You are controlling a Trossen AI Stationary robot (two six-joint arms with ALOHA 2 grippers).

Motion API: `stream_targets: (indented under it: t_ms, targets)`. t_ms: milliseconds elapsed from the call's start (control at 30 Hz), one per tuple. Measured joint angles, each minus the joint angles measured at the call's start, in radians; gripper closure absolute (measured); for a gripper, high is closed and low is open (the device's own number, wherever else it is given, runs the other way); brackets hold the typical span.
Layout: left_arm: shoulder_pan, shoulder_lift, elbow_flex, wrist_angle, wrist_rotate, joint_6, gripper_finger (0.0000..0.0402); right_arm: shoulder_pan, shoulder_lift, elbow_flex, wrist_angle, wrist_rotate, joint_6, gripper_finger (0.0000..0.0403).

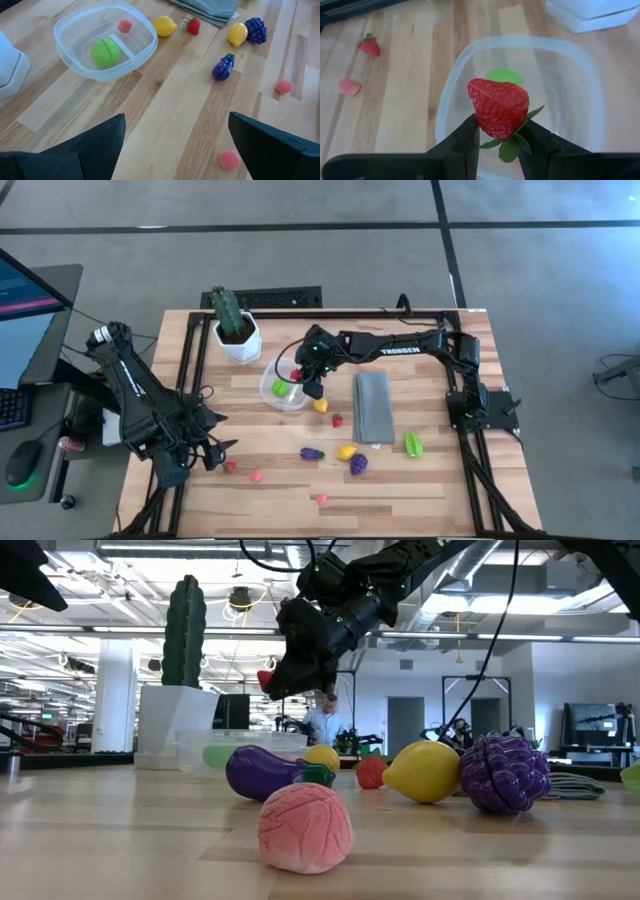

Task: Pick and placing Produce into tupperware
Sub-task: Put the top red strawberry into the transparent container

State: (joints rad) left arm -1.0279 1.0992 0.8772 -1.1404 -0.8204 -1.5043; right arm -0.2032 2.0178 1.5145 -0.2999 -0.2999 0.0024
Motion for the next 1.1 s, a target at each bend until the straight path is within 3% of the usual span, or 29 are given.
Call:
stream_targets:
  t_ms: [667, 900, 1100]
  targets:
    - [0.0, 0.0, 0.0, -0.003, 0.0, 0.0, 0.0058, -0.022, 0.001, -0.002, 0.041, 0.021, 0.071, 0.0269]
    - [0.0, 0.0, 0.0, -0.01, 0.001, -0.015, 0.0058, -0.005, 0.143, 0.096, 0.003, -0.019, 0.123, 0.0269]
    - [0.0, 0.0, 0.0, -0.004, 0.023, -0.036, 0.0058, -0.005, 0.15, 0.144, -0.002, -0.015, 0.109, 0.0269]
